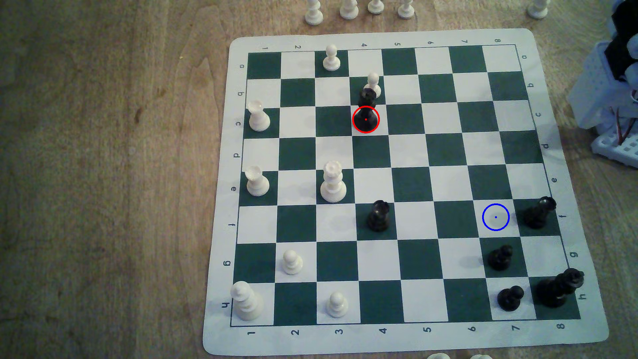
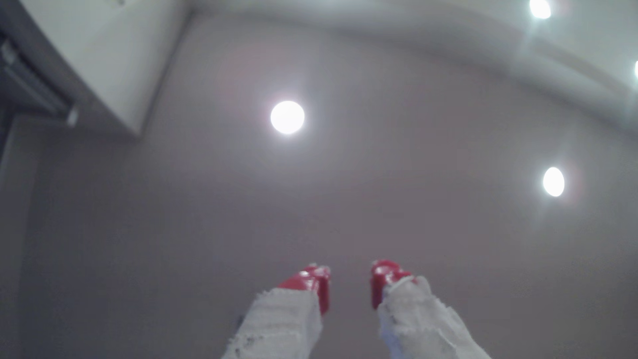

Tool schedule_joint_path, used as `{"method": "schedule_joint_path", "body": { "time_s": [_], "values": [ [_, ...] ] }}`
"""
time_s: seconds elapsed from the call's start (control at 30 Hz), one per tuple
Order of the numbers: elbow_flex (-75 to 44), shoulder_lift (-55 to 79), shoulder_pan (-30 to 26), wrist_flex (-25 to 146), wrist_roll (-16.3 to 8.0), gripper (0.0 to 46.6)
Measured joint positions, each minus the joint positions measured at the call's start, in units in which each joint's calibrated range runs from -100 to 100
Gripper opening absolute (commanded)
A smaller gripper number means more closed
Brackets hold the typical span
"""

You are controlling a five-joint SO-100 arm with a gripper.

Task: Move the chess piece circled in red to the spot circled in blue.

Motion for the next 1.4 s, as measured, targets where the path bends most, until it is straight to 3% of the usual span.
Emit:
{"method": "schedule_joint_path", "body": {
  "time_s": [0.2, 0.33, 0.37, 0.63, 0.73, 0.9, 1.0, 1.17, 1.23, 1.4],
  "values": [
    [0.0, 0.0, 0.0, 0.32, 0.0, 3.6],
    [0.0, 0.0, 0.0, 8.13, 0.0, 3.2],
    [0.0, 0.0, 0.0, 11.24, 0.0, 1.1],
    [0.0, 0.0, 0.0, 50.76, 0.29, 0.2],
    [-0.09, 0.08, 3.1, 68.76, 0.0, 0.2],
    [-7.23, 3.44, 7.82, 99.68, -3.22, 3.8],
    [-15.54, 10.56, 9.22, 117.29, -4.49, 1.5],
    [-26.3, 24.13, 9.22, 126.37, -7.28, 6.6],
    [-29.82, 28.24, 9.07, 128.61, -8.06, 17.2],
    [-37.6, 41.22, 6.19, 130.52, -8.25, 20.2]
  ]
}}
